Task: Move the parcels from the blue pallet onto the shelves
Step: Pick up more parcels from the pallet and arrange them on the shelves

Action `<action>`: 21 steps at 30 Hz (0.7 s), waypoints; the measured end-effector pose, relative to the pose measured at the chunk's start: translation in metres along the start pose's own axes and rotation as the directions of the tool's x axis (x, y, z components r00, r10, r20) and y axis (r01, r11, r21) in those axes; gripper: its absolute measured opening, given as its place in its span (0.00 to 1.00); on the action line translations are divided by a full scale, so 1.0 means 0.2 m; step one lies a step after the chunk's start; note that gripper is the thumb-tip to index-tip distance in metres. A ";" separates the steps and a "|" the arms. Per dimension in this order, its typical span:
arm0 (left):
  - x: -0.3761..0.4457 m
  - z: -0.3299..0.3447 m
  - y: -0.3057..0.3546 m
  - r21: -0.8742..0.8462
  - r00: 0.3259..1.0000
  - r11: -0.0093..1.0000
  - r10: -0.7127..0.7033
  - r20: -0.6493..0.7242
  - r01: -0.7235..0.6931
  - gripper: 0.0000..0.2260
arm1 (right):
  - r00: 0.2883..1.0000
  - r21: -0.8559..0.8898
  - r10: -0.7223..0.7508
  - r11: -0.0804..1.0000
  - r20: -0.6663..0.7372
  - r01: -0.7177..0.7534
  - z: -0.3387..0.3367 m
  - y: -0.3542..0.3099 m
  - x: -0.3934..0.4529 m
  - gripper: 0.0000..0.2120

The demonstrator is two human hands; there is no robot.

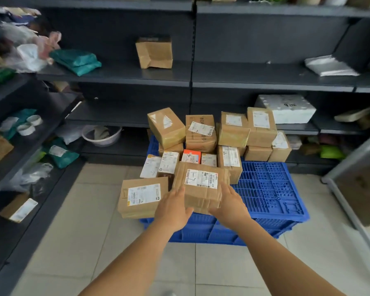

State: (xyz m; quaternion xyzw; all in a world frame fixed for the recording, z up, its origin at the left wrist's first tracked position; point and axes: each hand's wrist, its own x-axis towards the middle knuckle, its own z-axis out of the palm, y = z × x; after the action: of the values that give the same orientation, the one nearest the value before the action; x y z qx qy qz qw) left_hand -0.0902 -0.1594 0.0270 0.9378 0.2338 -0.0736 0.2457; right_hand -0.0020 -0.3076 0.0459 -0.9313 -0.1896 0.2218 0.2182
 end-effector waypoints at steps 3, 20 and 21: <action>0.19 0.02 -0.06 -0.019 0.997 1.000 -0.009 0.070 0.010 0.37 | 0.995 0.094 0.097 0.991 0.014 -0.098 0.05 0.03 0.13 0.41; 0.84 0.37 -0.14 0.019 0.956 0.973 -0.229 0.185 0.230 0.40 | 0.919 0.349 0.357 0.850 0.169 -0.394 0.35 0.37 0.58 0.30; 0.84 0.37 -0.13 0.005 0.954 0.970 -0.240 0.177 0.243 0.41 | 0.924 0.362 0.342 0.850 0.174 -0.383 0.35 0.38 0.59 0.27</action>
State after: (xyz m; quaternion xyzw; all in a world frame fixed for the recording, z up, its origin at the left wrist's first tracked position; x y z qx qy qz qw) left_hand 0.0430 -0.1081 -0.0918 0.8899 0.3245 -0.1839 0.2626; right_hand 0.0799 -0.2956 -0.0866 -0.8753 0.0263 0.3399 0.3430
